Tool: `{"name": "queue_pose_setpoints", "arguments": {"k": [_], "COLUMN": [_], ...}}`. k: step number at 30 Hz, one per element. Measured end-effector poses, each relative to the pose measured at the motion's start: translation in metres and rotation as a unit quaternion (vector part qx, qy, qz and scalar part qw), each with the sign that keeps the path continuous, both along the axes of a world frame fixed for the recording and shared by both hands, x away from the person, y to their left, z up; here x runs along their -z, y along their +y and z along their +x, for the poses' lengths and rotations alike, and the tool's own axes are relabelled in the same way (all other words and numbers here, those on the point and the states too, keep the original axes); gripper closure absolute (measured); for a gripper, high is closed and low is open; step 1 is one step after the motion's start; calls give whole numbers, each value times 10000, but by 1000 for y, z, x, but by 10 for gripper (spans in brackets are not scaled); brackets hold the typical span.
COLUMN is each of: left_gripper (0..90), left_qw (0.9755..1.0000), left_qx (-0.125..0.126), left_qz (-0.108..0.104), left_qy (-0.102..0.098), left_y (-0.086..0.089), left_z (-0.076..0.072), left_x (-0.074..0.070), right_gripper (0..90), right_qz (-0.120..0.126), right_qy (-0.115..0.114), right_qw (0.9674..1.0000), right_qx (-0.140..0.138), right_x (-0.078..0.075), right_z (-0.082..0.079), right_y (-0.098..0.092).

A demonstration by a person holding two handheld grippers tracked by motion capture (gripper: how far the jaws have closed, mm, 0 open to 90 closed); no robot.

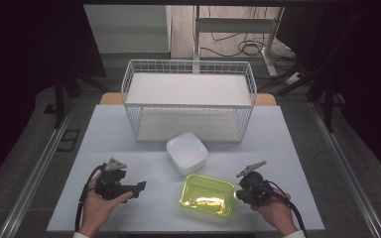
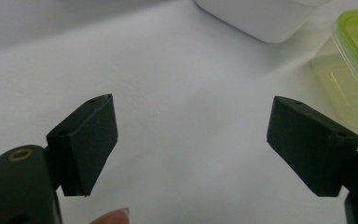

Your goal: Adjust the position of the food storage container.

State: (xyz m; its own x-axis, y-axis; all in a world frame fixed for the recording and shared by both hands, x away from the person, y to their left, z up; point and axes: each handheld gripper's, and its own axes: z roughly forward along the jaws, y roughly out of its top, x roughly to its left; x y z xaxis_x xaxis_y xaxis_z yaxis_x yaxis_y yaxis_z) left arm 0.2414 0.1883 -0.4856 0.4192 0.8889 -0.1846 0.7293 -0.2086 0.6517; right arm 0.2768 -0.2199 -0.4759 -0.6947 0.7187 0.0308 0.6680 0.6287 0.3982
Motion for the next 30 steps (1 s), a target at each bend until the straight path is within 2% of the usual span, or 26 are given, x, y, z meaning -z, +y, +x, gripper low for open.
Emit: {"name": "queue_pose_setpoints", "arguments": {"k": [6, 14, 30], "left_gripper": [159, 159, 159], "left_qw": [10000, 10000, 9999], "left_qx": [-9, 0, 76], "left_qz": [9, 18, 52], "left_qy": [6, 26, 80], "left_y": [0, -1, -4], "left_z": [-1, -1, 0], "left_x": [0, 1, 4], "right_gripper": [890, 890, 890], "right_qz": [-28, -106, -129], "right_qy": [-16, -105, -262], "right_qw": [10000, 9992, 9979], "right_qx": [-83, -381, -584], "right_x": [1, 4, 8], "right_z": [5, 11, 12], "right_y": [6, 27, 47]}}
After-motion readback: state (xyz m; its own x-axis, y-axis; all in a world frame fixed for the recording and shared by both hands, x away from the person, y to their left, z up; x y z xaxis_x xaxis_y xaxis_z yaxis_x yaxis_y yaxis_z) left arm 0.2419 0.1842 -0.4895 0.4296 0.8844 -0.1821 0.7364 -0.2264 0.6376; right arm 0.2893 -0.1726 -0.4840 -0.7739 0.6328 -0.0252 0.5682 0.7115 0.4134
